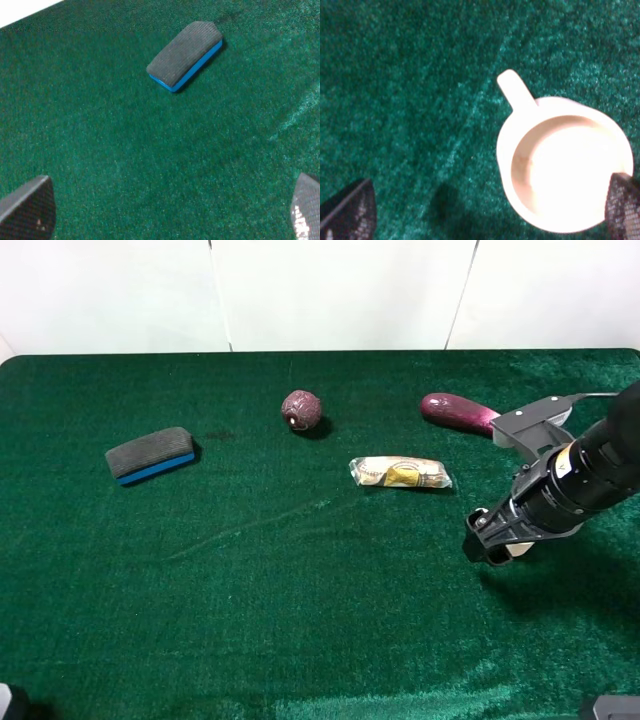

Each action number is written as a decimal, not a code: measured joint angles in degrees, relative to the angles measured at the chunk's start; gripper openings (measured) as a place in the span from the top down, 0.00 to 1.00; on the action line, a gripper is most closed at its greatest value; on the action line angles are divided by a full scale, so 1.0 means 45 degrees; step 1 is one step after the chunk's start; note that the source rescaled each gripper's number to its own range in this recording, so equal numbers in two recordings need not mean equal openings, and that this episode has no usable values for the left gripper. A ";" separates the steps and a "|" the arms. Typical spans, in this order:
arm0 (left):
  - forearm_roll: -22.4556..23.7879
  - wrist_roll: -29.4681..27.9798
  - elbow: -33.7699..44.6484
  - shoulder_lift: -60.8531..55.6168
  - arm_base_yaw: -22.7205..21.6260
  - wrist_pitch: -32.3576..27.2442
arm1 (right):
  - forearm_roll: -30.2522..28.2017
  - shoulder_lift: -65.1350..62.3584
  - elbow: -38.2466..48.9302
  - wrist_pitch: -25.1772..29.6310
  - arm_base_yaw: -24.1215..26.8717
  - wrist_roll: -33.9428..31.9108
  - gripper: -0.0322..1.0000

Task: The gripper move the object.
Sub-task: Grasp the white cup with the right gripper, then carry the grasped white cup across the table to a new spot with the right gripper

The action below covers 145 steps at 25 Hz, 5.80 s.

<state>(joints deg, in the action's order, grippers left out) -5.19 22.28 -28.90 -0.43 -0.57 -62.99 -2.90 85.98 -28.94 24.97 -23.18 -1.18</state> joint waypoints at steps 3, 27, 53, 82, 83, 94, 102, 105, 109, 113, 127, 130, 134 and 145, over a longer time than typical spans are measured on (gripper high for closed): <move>0.0000 0.0000 0.0000 0.0000 0.0000 0.0000 | -0.0112 0.0195 0.0000 -0.0104 0.0000 0.0000 0.00; 0.0000 0.0000 0.0000 0.0000 0.0000 0.0000 | -0.0941 0.1968 -0.0011 -0.1694 0.0000 -0.0669 0.00; 0.0000 0.0000 0.0000 0.0000 0.0000 0.0000 | -0.0461 0.2012 -0.0011 -0.1330 0.0000 -0.0669 0.65; 0.0000 0.0000 0.0000 0.0000 0.0000 0.0000 | -0.1276 0.2022 -0.3209 0.1953 -0.0804 -0.0657 0.97; 0.0000 0.0000 0.0000 0.0000 0.0000 0.0000 | -0.1276 0.2022 -0.3384 0.2084 -0.0976 -0.0657 0.97; 0.0000 0.0000 0.0000 0.0000 0.0000 0.0000 | -0.1276 0.2022 -0.4907 0.2734 -0.3942 -0.0378 0.97; 0.0000 0.0000 0.0000 0.0000 0.0000 0.0000 | -0.1262 0.3380 -0.6895 0.3490 -0.6138 -0.0083 0.97; 0.0000 0.0000 0.0000 0.0000 0.0000 0.0000 | -0.1116 0.4173 -0.7923 0.3847 -0.6821 0.0351 0.97; 0.0000 0.0000 0.0000 0.0000 0.0000 0.0000 | -0.0909 0.5127 -0.9351 0.4465 -0.7532 0.0889 0.97; 0.0000 0.0000 0.0000 0.0000 0.0000 0.0000 | -0.0798 0.6034 -1.0764 0.5064 -0.7987 0.1340 0.97; 0.0016 0.0000 0.0000 0.0000 0.0000 0.0000 | -0.0300 0.8986 -1.4686 0.6280 -0.8284 0.3135 0.97; 0.0027 0.0000 0.0000 0.0000 0.0000 0.0000 | -0.0257 0.9492 -1.5441 0.6484 -0.8284 0.3422 0.97; 0.0027 0.0000 0.0000 0.0000 0.0000 0.0000 | -0.0217 1.0135 -1.6306 0.6780 -0.8284 0.4033 0.97; 0.0027 0.0000 0.0000 0.0000 0.0000 0.0000 | 0.0552 1.1156 -1.7334 0.6994 -0.7990 0.5731 0.97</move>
<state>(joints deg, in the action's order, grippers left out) -5.07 22.28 -28.90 -0.43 -0.57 -62.99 -0.42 136.18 -106.95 56.45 -59.14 24.61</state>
